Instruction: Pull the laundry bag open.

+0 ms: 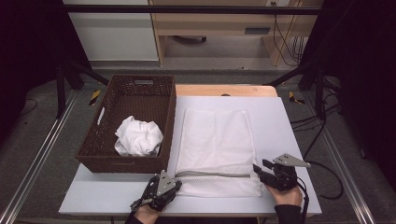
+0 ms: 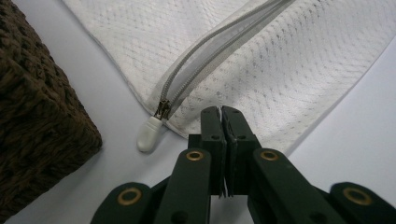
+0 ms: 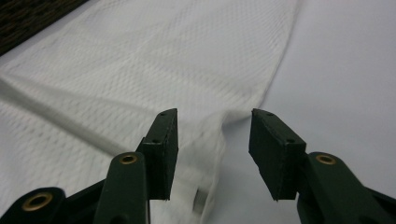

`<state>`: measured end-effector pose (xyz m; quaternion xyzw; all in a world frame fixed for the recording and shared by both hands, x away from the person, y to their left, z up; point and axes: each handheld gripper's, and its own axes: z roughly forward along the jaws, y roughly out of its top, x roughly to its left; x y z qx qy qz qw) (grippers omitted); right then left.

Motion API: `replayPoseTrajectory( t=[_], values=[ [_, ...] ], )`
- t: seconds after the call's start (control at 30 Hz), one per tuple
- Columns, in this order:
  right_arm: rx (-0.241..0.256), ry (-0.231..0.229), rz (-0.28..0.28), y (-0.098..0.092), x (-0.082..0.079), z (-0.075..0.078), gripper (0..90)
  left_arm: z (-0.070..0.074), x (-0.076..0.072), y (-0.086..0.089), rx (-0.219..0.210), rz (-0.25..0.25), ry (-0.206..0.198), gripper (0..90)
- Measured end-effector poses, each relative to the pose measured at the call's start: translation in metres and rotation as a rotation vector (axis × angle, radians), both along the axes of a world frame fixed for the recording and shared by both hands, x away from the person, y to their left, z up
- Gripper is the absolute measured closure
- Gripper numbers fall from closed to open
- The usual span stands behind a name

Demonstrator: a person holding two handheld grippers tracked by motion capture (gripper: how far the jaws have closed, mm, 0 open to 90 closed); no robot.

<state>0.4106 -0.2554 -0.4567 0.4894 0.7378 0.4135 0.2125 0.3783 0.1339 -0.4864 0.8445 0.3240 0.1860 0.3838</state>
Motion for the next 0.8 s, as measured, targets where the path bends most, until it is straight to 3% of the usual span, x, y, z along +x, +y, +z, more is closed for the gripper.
replayPoseTrajectory(
  t=[0.17, 0.37, 0.4, 0.47, 0.53, 0.57, 0.67, 0.8],
  values=[
    [-0.035, 0.023, -0.048, 0.002, 0.028, -0.006, 51.7, 0.0, 0.001, 0.0, 0.0, -0.003, 0.004, 86.7],
    [-0.06, 0.047, -0.055, 0.004, 0.05, -0.016, 52.5, 0.0, 0.001, 0.0, 0.005, -0.01, 0.003, 86.7],
    [-0.079, 0.079, -0.065, 0.007, 0.058, -0.022, 54.8, 0.0, 0.002, 0.0, 0.007, -0.013, 0.002, 86.7],
    [-0.093, 0.095, -0.059, 0.008, 0.061, -0.025, 58.4, 0.0, 0.002, 0.0, 0.006, -0.013, 0.002, 86.7],
    [-0.117, 0.088, -0.061, 0.011, 0.062, -0.026, 64.4, 0.0, 0.002, 0.0, 0.005, -0.013, 0.002, 86.7],
    [-0.116, 0.093, -0.058, 0.013, 0.062, -0.026, 72.2, 0.0, 0.002, -0.001, 0.004, -0.013, 0.002, 86.7],
    [-0.107, 0.096, -0.052, 0.014, 0.062, -0.026, 84.2, 0.0, 0.002, -0.001, 0.006, -0.009, 0.0, 86.7],
    [-0.101, 0.073, -0.069, 0.014, 0.066, -0.028, 88.7, 0.0, 0.002, -0.002, 0.003, -0.011, -0.002, 86.7]
  ],
)
